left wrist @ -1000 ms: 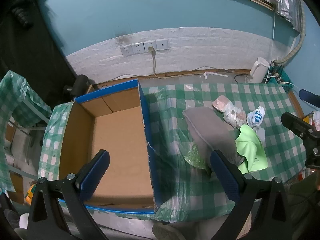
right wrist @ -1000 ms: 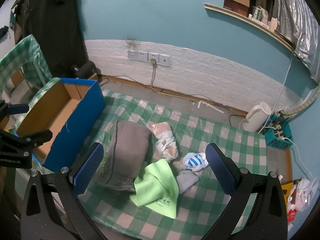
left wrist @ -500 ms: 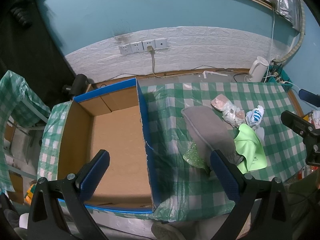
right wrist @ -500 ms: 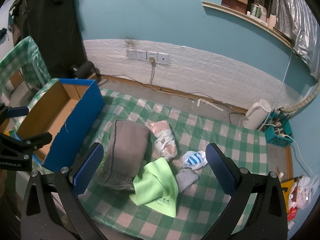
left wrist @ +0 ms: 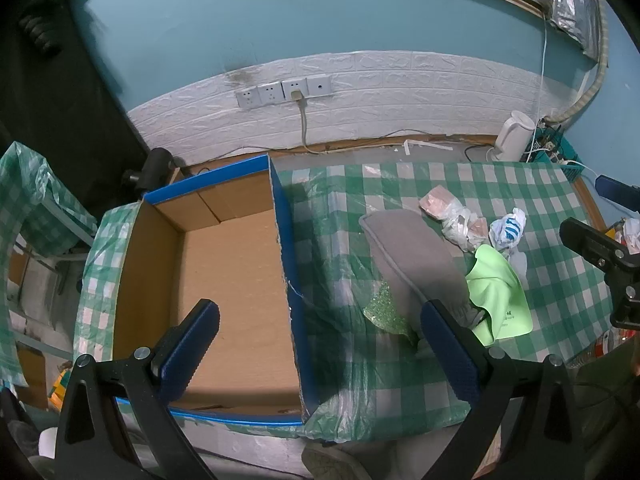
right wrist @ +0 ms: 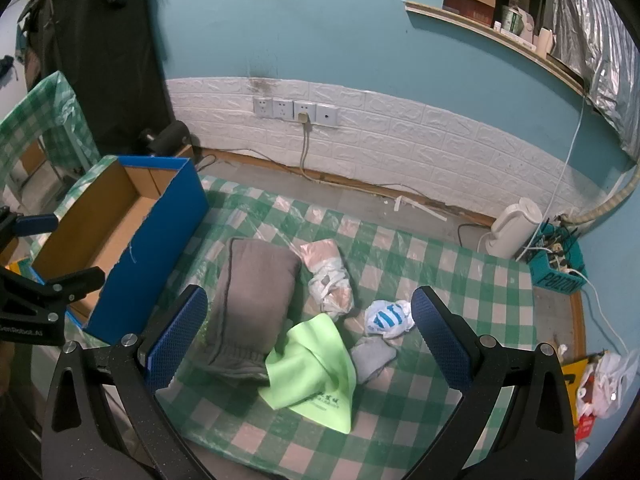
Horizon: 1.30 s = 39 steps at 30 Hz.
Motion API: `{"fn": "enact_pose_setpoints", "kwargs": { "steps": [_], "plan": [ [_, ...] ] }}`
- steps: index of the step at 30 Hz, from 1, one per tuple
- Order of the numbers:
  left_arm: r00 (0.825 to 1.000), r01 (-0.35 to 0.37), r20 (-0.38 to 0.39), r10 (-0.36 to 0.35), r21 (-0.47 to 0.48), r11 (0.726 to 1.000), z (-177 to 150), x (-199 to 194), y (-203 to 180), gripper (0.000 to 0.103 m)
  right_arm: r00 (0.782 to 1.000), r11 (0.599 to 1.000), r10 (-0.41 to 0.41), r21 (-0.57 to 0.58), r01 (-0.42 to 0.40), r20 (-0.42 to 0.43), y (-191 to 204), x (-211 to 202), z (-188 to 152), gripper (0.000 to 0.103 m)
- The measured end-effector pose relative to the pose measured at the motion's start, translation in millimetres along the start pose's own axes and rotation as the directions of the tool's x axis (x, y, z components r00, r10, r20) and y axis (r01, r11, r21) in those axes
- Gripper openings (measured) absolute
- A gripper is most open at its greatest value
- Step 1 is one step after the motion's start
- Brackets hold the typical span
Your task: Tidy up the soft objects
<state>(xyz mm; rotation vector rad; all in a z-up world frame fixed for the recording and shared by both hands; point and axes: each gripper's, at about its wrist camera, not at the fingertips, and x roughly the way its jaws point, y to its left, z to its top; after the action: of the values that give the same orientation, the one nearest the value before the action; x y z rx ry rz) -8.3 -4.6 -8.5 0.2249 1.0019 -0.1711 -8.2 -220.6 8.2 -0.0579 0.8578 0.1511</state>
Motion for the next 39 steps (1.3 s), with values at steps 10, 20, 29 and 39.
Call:
{"fn": "enact_pose_setpoints", "kwargs": {
  "steps": [10,20,29,39],
  "plan": [
    [1.000,-0.001,-0.003,0.001,0.002,1.000,-0.4,0.1,-0.6,0.101,1.000,1.000,0.000,-0.001,0.000,-0.002,-0.8,-0.3,-0.6,0.101],
    [1.000,0.000,-0.005,0.000,0.002,1.000,0.2,0.1,0.0,0.101,1.000,1.000,0.000,-0.001,0.000,-0.004,-1.0,-0.1,-0.7,0.101],
    [1.000,-0.001,-0.007,0.001,0.005,1.000,-2.4,0.6,-2.3,0.101,1.000,1.000,-0.001,-0.001,0.001,-0.005,-1.0,0.3,-0.4,0.101],
    [1.000,0.001,-0.008,-0.001,0.006,1.000,-2.7,0.7,-2.9,0.101,1.000,1.000,-0.006,-0.001,0.006,-0.013,-4.9,-1.9,-5.3,0.101]
  ]
}}
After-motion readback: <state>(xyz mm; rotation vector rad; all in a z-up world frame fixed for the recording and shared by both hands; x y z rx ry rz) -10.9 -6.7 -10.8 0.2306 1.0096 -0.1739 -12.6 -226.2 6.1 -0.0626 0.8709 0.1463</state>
